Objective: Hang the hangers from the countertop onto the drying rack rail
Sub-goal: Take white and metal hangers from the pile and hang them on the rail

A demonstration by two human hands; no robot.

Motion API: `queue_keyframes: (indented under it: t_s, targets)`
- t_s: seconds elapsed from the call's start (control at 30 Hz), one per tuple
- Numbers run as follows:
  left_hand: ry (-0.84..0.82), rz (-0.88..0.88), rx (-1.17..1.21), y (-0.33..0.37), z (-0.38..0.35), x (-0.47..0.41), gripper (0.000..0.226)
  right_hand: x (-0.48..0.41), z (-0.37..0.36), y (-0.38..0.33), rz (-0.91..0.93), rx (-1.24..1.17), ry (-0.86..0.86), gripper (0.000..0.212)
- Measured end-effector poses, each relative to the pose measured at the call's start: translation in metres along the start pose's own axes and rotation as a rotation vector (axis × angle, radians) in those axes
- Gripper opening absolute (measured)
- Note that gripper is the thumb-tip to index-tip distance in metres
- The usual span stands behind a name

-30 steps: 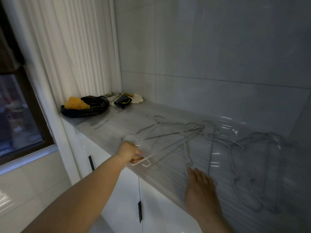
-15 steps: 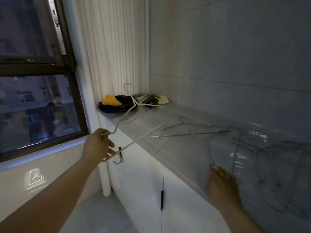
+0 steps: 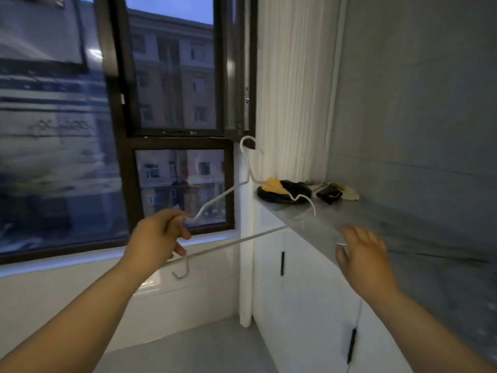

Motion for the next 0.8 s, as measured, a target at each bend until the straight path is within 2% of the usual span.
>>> queue_keyframes:
  t_s: [0.13,0.23,0.37,0.5,0.6,0.63,0.73,0.8]
  targets:
    - [0.15,0.045,-0.099,-0.023,0.129,0.046,0.03,-0.015,0.033,-0.127,0.198,-0.245,0.148,0.022]
    - [0.255,0.094,-0.183,-0.037,0.223,0.095,0.035,-0.014,0.063,-0.232,0.387,-0.381,0.19,0.017]
    - [0.404,0.147,-0.279,-0.042,0.324,0.162,0.035,-0.011,0.11,-0.345,0.486,-0.598,0.248,0.015]
    - [0.544,0.156,-0.339,-0.04,0.396,0.219,0.028,-0.006,0.166,-0.435,0.691,-0.647,0.382,0.033]
    - [0.638,0.14,-0.393,-0.035,0.437,0.247,0.028,-0.012,0.196,-0.486,0.77,-0.585,0.438,0.024]
    - [0.663,0.134,-0.404,-0.032,0.448,0.253,0.026,-0.016,0.205,-0.499,0.792,-0.561,0.45,0.027]
    - [0.716,0.117,-0.472,-0.028,0.479,0.263,0.042,-0.042,0.224,-0.53,0.803,-0.519,0.417,0.041]
    - [0.757,0.116,-0.5,-0.025,0.498,0.264,0.045,-0.066,0.232,-0.54,0.756,-0.485,0.377,0.046]
Point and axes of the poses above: each hand's wrist, its own x-axis away from the middle knuckle, its own z-axis out of the back of the hand, y = z × x, the point moved 9 cm from there along -x, towards the middle knuckle, and after that the axes turned 1 degree about -y, right-handed, at the moved point
